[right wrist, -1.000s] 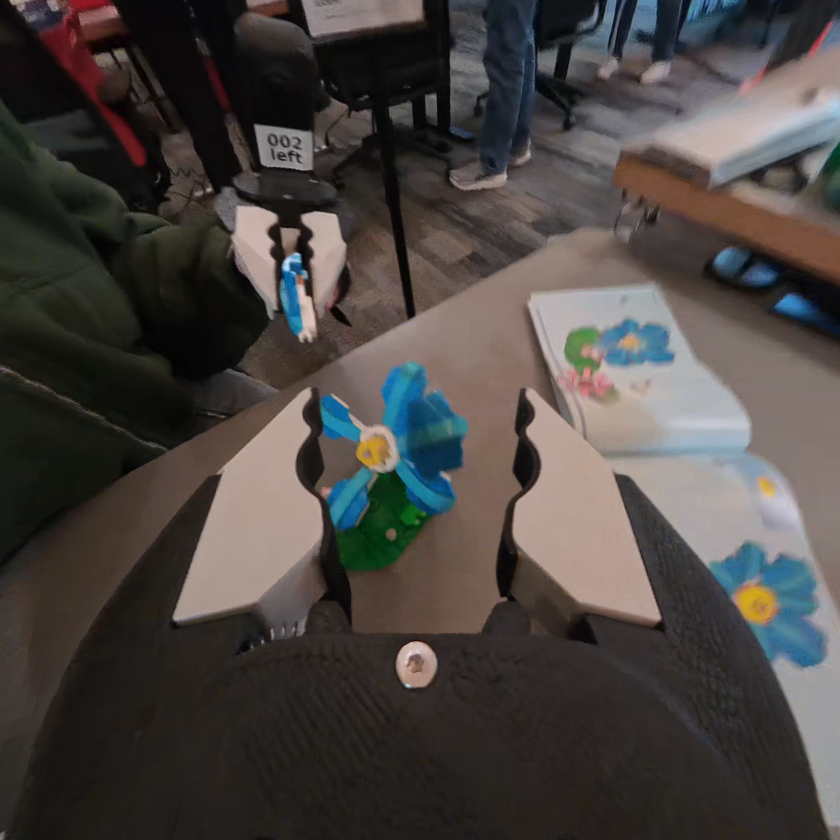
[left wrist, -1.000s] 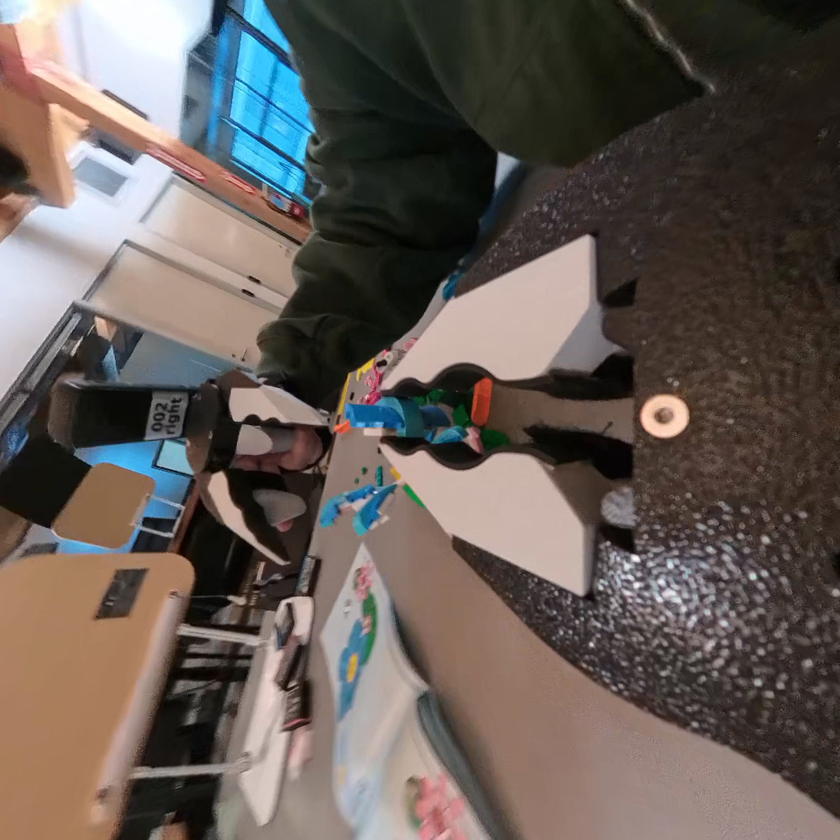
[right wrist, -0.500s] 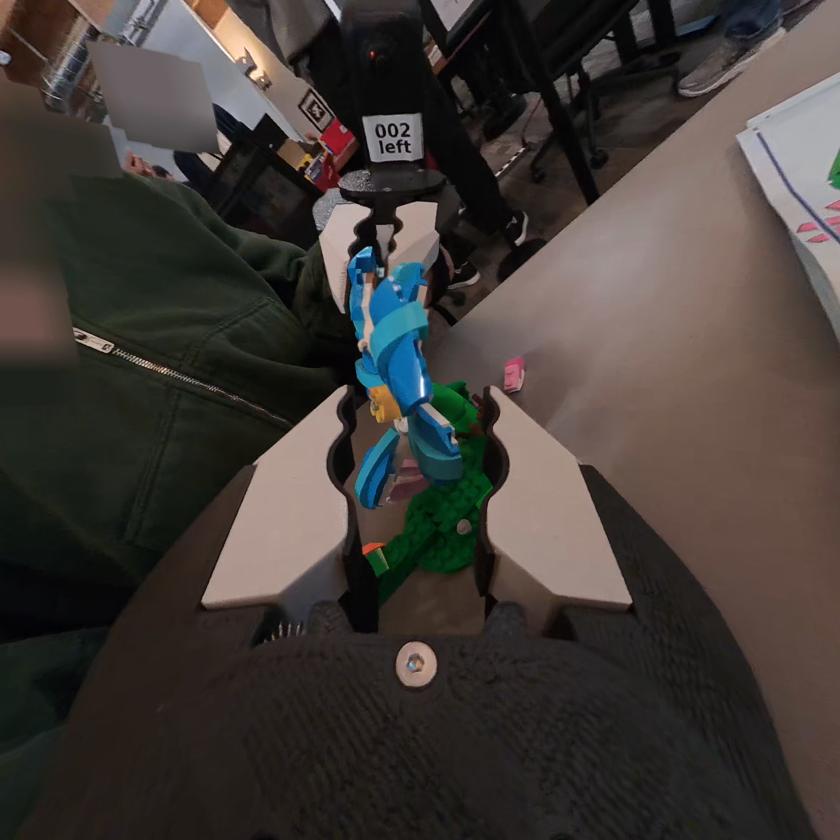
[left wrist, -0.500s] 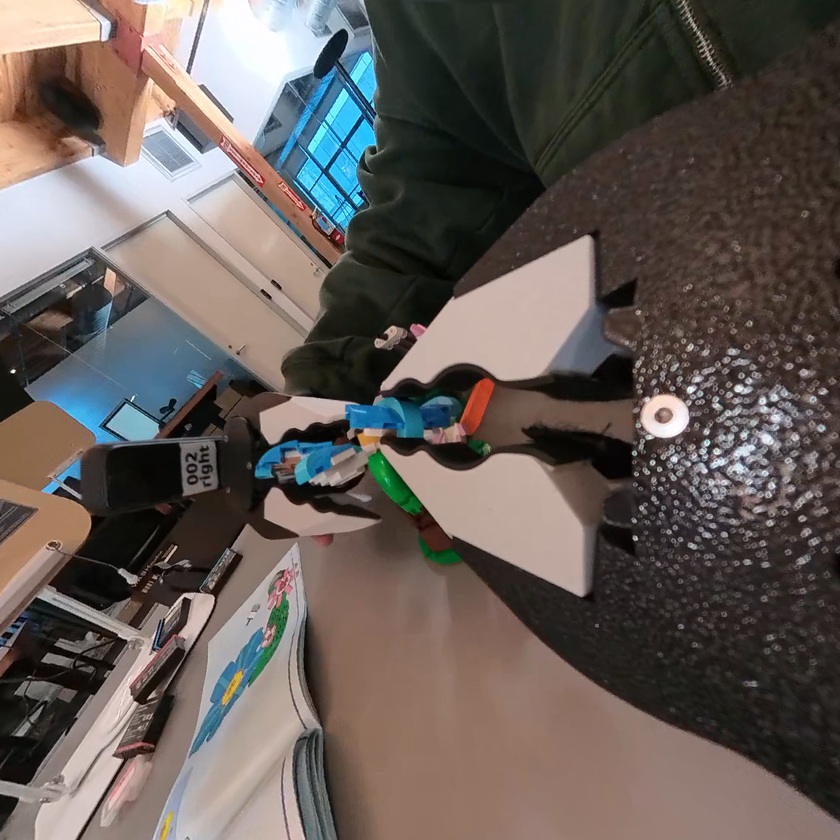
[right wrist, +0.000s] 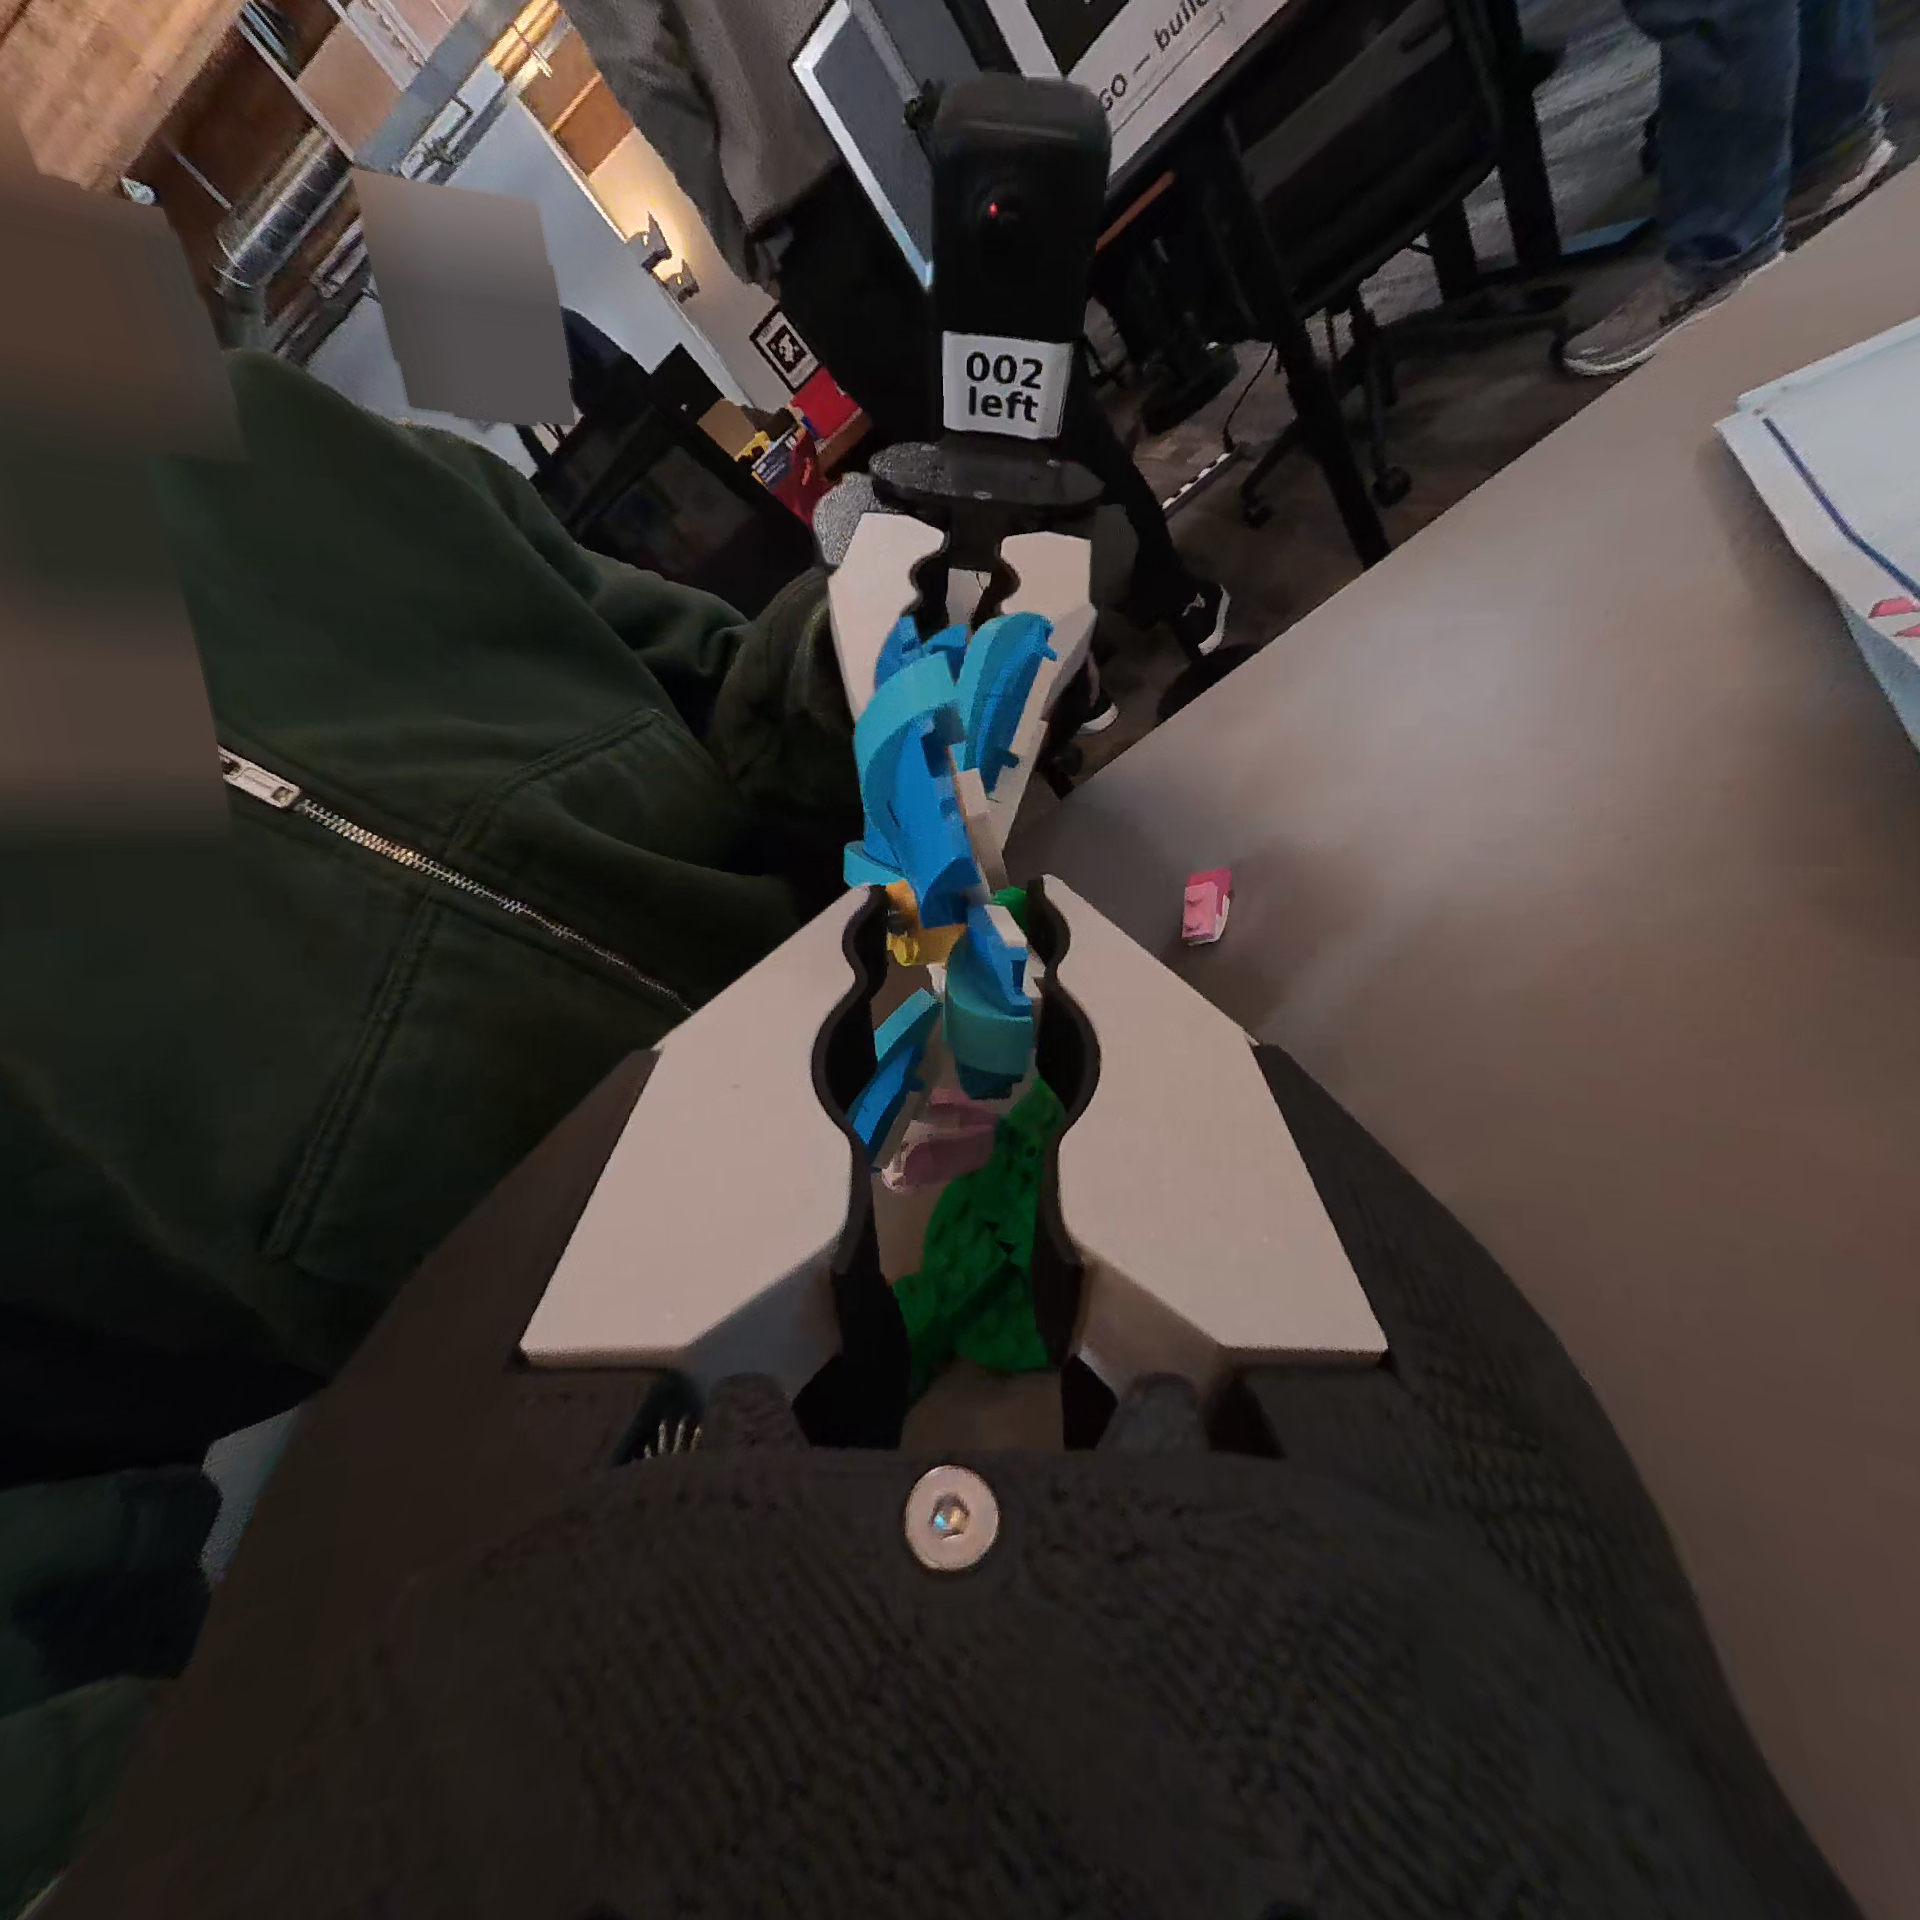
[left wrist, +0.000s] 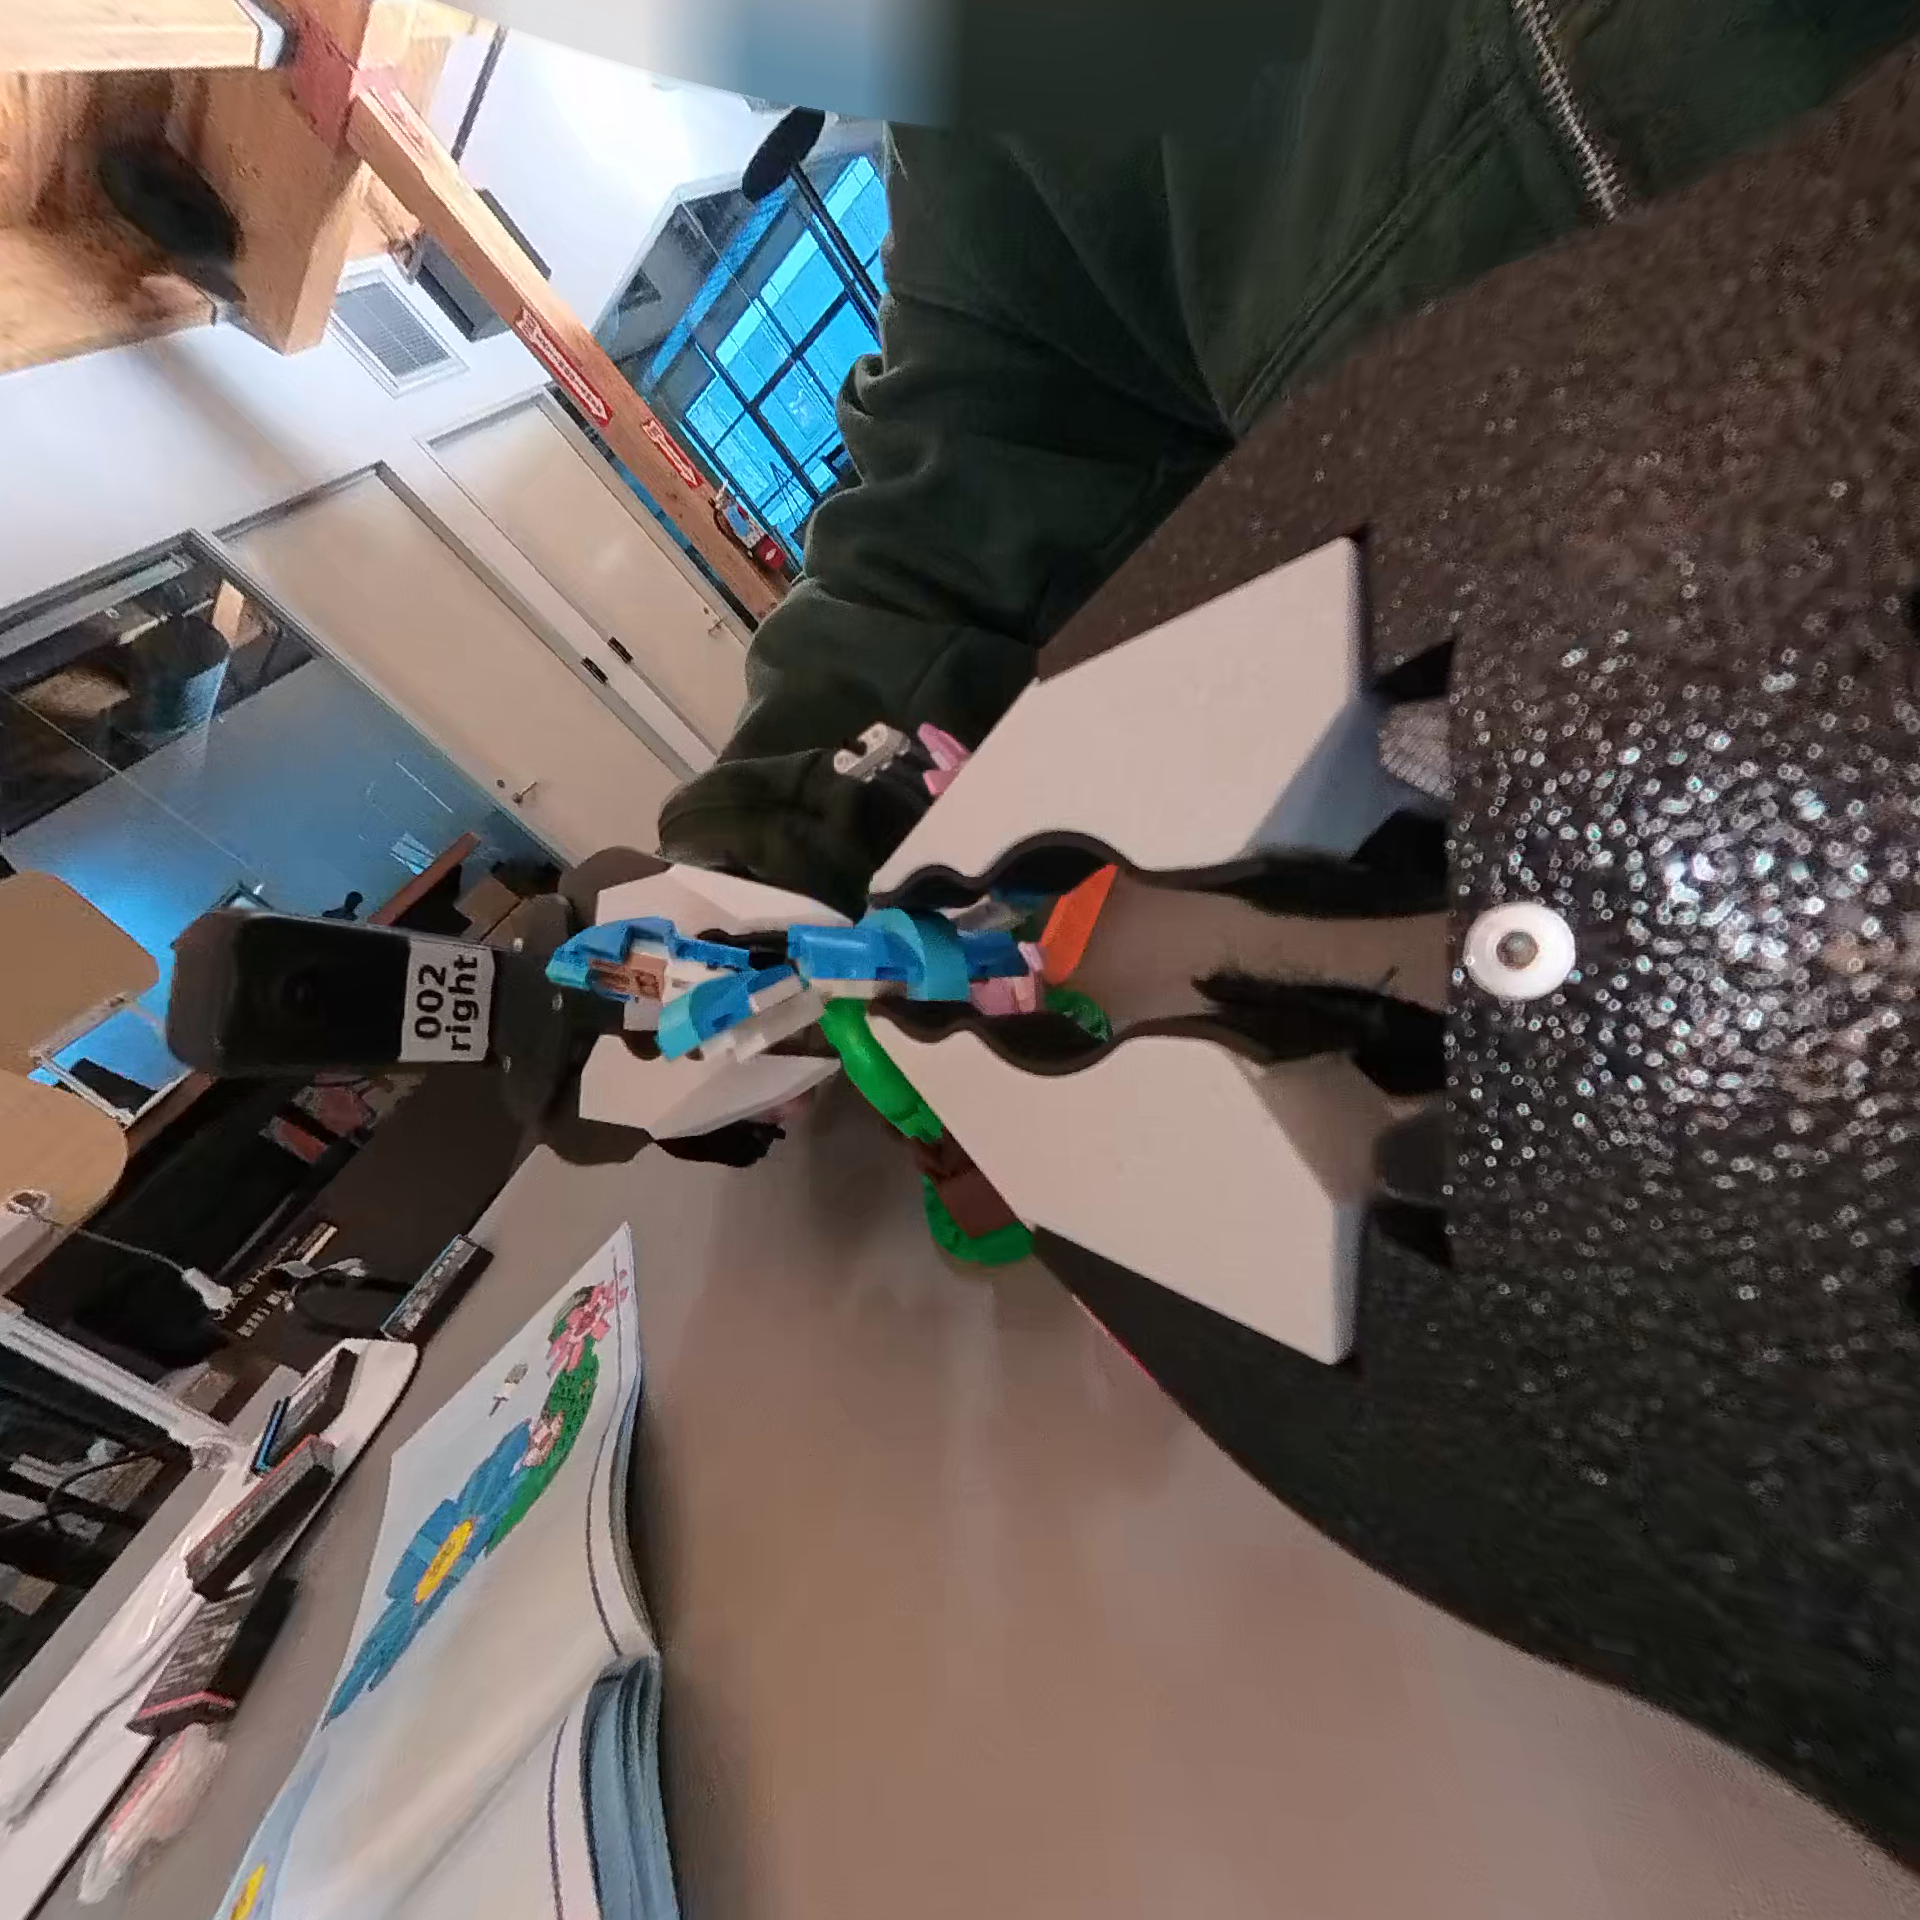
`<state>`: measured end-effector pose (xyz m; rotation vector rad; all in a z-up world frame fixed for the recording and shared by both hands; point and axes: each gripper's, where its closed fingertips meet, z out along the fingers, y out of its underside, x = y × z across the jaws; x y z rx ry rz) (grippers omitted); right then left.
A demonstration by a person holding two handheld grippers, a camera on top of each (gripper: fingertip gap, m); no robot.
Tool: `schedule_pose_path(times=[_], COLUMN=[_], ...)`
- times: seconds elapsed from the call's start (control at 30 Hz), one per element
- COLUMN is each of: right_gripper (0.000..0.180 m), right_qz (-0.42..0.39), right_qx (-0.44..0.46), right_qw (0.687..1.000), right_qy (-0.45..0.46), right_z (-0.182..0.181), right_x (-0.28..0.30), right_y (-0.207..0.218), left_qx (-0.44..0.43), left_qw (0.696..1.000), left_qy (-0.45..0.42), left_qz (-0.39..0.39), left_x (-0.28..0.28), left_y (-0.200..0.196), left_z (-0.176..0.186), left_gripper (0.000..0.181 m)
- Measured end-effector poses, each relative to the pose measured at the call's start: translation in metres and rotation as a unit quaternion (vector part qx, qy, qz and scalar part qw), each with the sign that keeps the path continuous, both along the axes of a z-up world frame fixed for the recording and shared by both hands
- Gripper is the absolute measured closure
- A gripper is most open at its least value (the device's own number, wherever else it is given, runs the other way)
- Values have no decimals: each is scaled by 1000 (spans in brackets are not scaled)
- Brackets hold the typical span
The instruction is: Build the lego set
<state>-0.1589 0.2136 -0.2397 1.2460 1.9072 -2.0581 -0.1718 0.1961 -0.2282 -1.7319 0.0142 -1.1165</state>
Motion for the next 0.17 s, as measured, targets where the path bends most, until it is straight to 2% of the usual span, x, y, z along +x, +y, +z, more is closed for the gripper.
schedule_pose_path(times=[0.17], right_gripper=[154], right_qz=[-17], right_qx=[-2], right_qw=[1000], right_qy=[14], right_z=[0], right_x=[0], right_y=[2], left_qx=[-9], left_qw=[1000], left_qy=[3], left_qz=[-8], left_x=[-2], left_y=[1], left_z=[1], left_gripper=[166])
